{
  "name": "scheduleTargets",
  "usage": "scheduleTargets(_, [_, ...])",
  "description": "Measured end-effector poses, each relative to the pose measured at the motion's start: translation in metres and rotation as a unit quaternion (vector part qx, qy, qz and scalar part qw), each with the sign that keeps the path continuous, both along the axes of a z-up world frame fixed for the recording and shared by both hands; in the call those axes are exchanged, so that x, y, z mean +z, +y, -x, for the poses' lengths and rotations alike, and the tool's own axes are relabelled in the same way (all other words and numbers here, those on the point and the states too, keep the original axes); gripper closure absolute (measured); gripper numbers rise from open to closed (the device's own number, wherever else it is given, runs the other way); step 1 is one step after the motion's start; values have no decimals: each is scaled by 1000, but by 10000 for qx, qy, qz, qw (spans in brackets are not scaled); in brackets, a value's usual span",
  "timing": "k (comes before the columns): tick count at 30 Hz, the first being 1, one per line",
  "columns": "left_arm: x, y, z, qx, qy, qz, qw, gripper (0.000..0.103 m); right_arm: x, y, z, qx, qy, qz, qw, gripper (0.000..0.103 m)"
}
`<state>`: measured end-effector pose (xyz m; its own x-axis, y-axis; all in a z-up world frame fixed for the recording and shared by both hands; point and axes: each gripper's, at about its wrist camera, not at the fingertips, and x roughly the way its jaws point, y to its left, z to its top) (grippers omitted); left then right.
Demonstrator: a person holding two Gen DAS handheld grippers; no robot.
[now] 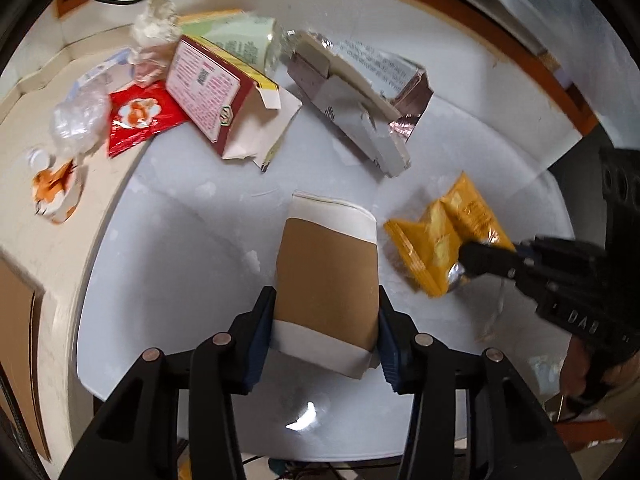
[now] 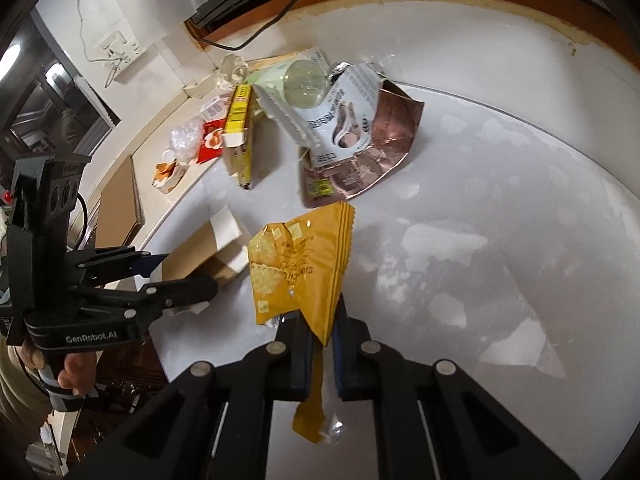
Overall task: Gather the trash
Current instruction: 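Carry both items down over the floor bin and open both tools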
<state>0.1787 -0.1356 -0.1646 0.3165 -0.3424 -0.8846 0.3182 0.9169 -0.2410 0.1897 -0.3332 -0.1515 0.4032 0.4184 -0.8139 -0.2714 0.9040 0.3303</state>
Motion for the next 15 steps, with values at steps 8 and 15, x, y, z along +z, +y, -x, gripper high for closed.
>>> scheduleTargets(8, [27,46,59,733,-191,225,9969,58,15,36,36,282,-96,-8,9996,96])
scheduleTargets(15, [39,98,129,1299,-513,-285,9898,58,22,87,80,773,-117,-35,9969,96])
